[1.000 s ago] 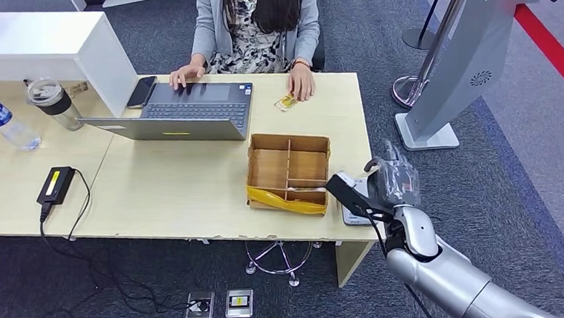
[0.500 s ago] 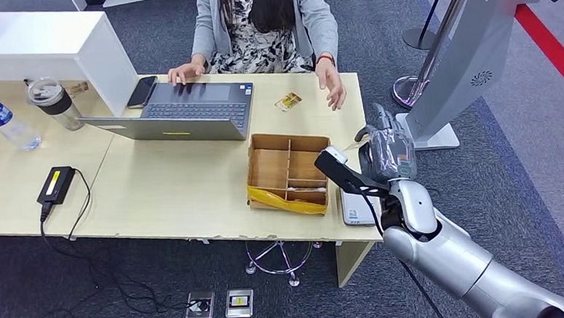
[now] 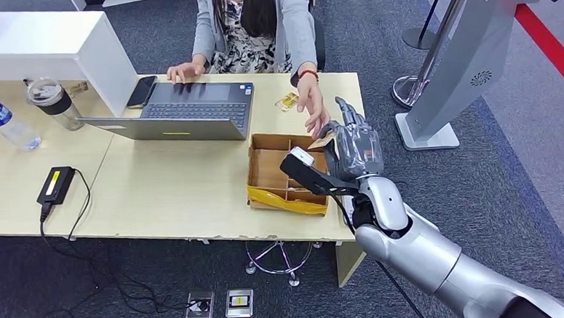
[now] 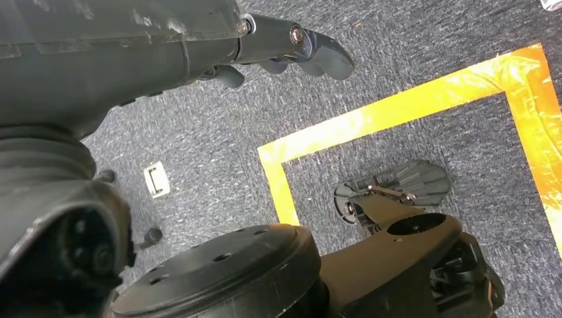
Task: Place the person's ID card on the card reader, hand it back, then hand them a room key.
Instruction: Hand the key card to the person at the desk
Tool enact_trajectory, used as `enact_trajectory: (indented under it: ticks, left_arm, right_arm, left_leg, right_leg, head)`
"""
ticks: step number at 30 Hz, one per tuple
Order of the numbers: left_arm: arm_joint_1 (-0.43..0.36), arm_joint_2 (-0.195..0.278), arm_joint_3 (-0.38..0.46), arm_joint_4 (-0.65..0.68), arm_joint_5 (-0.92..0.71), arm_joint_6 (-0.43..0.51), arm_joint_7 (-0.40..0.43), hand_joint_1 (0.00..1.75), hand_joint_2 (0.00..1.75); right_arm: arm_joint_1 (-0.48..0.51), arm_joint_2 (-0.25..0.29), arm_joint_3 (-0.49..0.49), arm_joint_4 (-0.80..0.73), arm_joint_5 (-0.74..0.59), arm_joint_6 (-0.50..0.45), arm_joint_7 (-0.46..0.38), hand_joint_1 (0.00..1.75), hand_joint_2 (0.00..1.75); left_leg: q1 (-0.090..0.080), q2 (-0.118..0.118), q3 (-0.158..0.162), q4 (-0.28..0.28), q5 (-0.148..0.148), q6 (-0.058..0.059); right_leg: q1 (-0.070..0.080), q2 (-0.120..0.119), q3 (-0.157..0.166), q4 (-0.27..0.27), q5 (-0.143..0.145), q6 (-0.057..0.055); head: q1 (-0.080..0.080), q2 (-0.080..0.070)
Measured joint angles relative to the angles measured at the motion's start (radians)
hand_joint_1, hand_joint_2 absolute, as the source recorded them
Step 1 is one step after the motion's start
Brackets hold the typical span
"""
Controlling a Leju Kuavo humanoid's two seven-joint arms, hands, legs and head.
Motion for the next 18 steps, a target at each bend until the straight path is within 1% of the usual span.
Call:
enact_trajectory:
  ticks: [10,11,12,14,15,16,18]
  left_arm:
    - [0.000,0.000,-0.014,0.000,-0.004,-0.002,-0.001,0.00,0.00]
    - [0.000,0.000,-0.015,0.000,-0.004,-0.002,-0.001,0.00,0.00]
    - [0.000,0.000,-0.016,0.000,-0.005,-0.002,-0.001,0.00,0.00]
    - [0.000,0.000,-0.017,0.000,-0.006,-0.002,-0.001,0.00,0.00]
    - [0.000,0.000,-0.017,0.000,-0.006,-0.002,-0.001,0.00,0.00]
    - [0.000,0.000,-0.017,0.000,-0.006,-0.002,-0.001,0.00,0.00]
    - [-0.001,0.000,-0.018,0.000,-0.006,-0.003,-0.001,0.00,0.00]
  right_arm:
    - [0.000,0.016,0.000,0.029,0.025,0.003,-0.002,1.75,1.75]
    - [0.000,0.017,0.000,0.032,0.025,0.003,-0.002,1.64,1.75]
    - [0.000,0.017,-0.001,0.034,0.025,0.003,-0.002,1.20,1.75]
    - [0.000,0.019,-0.001,0.040,0.026,0.002,-0.003,0.33,0.87]
    - [0.000,0.020,-0.001,0.042,0.026,0.002,-0.003,0.00,0.44]
    - [0.000,0.021,-0.001,0.045,0.026,0.001,-0.003,0.00,0.00]
    - [0.000,0.025,-0.001,0.051,0.025,-0.002,-0.005,0.00,0.00]
  left_leg:
    - [0.000,0.000,0.000,0.000,0.000,0.000]
    - [0.000,0.000,0.000,0.000,0.000,0.000]
    - [0.000,0.000,0.000,0.000,0.000,0.000]
    - [0.000,0.000,0.000,0.000,0.000,0.000]
    - [0.000,0.000,0.000,0.000,0.000,0.000]
    - [0.000,0.000,0.000,0.000,0.000,0.000]
    - [0.000,0.000,0.000,0.000,0.000,0.000]
  right_leg:
    - [0.000,0.000,0.000,0.000,0.000,0.000]
    - [0.000,0.000,0.000,0.000,0.000,0.000]
    - [0.000,0.000,0.000,0.000,0.000,0.000]
    - [0.000,0.000,0.000,0.000,0.000,0.000]
    - [0.000,0.000,0.000,0.000,0.000,0.000]
    - [0.000,0.000,0.000,0.000,0.000,0.000]
    - [0.000,0.000,0.000,0.000,0.000,0.000]
  head:
    - [0.000,0.000]
    - [0.000,0.000]
    - [0.000,0.000]
    - [0.000,0.000]
    - [0.000,0.000]
    - [0.000,0.000]
    - [0.000,0.000]
